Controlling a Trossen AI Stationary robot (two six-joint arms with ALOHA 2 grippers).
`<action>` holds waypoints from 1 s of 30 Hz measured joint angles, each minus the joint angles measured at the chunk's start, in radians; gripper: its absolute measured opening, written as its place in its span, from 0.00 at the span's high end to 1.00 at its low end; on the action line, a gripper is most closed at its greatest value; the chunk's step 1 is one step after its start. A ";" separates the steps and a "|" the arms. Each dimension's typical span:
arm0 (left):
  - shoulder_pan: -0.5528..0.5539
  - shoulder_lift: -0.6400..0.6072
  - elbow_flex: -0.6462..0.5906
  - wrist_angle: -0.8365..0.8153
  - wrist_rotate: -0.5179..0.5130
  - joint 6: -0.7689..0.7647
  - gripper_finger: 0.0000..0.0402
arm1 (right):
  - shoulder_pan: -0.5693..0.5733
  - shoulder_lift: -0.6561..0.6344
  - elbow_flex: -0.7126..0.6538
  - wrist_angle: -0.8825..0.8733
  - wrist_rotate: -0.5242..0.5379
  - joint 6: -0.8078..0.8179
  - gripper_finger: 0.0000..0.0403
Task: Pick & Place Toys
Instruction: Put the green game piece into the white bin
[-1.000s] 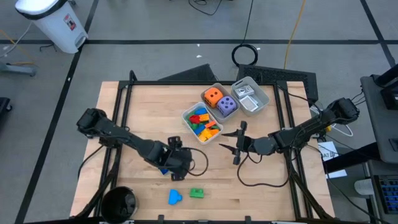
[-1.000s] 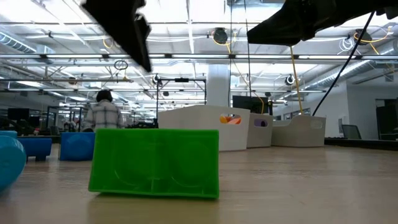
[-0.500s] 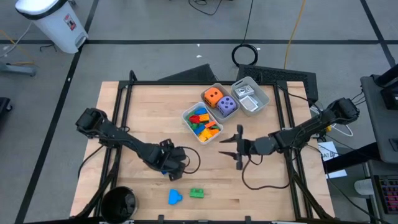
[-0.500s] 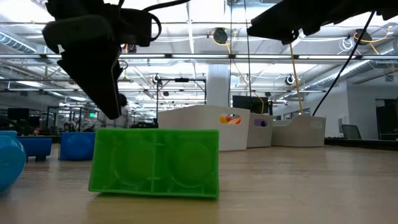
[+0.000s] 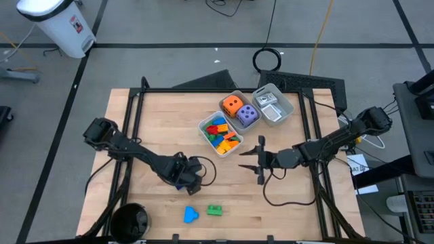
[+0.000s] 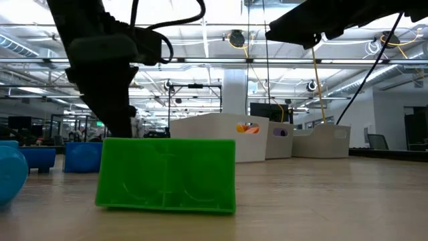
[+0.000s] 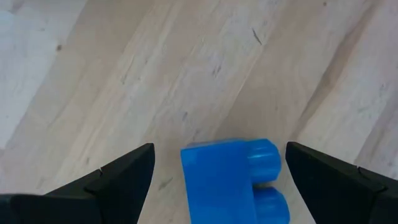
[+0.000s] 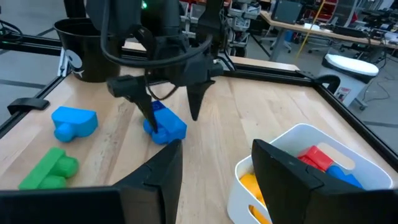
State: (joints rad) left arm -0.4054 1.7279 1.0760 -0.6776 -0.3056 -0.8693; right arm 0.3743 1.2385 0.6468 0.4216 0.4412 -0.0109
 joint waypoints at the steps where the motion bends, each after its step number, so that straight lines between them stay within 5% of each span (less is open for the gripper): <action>1: 0.003 0.000 0.000 0.001 0.009 0.000 0.09 | -0.001 0.000 0.000 0.000 0.000 0.000 0.59; 11: -0.017 0.011 0.001 0.240 0.182 0.143 0.09 | -0.002 0.000 0.000 0.000 0.002 0.000 0.59; 22: -0.098 0.119 0.001 0.766 0.350 0.595 0.09 | -0.002 0.000 0.001 0.013 0.002 0.000 0.59; 30: -0.084 0.154 0.002 0.700 0.300 0.517 0.09 | -0.005 0.000 0.001 0.015 0.002 -0.001 0.59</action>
State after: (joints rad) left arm -0.4892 1.8823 1.0775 0.0219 -0.0051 -0.3519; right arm 0.3696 1.2385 0.6476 0.4366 0.4434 -0.0120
